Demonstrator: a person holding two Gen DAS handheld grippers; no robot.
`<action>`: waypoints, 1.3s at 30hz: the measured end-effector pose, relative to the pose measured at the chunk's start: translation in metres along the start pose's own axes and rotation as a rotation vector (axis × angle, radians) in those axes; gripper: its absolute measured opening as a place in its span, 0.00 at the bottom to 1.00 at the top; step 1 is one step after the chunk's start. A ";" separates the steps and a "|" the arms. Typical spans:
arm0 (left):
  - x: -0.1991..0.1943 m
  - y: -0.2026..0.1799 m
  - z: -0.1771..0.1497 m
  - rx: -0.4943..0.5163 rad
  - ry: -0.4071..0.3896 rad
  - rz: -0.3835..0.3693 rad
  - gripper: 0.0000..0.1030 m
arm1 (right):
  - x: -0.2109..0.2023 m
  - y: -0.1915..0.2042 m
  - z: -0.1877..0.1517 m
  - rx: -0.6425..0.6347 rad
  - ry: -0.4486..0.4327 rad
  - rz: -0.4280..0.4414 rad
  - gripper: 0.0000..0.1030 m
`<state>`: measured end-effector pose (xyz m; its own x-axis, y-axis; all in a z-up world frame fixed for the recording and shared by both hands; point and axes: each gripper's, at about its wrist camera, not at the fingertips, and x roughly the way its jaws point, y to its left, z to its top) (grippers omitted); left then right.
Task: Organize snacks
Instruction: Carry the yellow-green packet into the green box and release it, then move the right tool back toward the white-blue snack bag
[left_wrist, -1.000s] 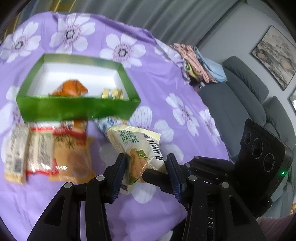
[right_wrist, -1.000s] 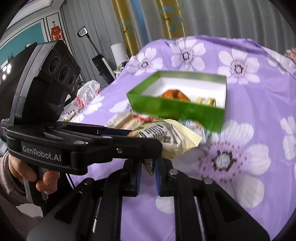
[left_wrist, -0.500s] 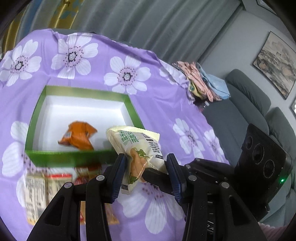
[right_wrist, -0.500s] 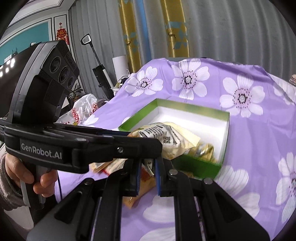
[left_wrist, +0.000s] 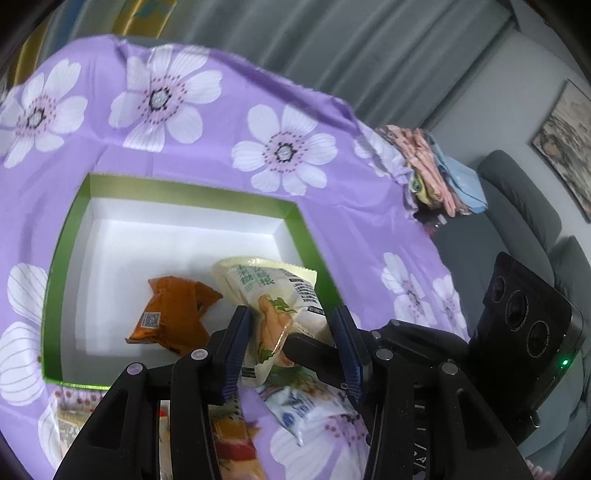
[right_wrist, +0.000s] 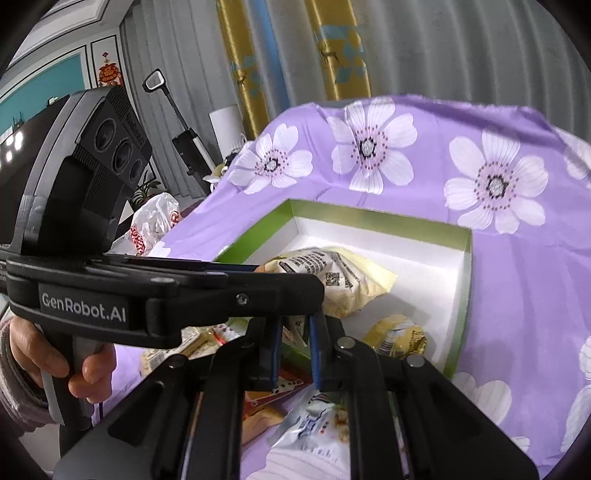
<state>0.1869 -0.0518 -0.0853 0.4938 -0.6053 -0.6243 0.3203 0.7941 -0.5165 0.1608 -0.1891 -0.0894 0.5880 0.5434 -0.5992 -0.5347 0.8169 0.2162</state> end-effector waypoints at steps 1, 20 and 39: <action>0.005 0.005 0.001 -0.014 0.007 0.000 0.44 | 0.006 -0.002 -0.001 -0.001 0.013 -0.004 0.13; 0.022 0.025 0.003 -0.061 0.019 0.042 0.70 | 0.016 -0.018 0.000 0.056 0.024 -0.029 0.38; -0.021 -0.005 -0.036 0.036 0.022 0.185 0.82 | -0.051 -0.023 -0.041 0.172 -0.014 -0.047 0.72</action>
<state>0.1458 -0.0452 -0.0907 0.5292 -0.4496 -0.7196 0.2548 0.8931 -0.3707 0.1186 -0.2437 -0.0955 0.6192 0.5052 -0.6012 -0.3950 0.8620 0.3176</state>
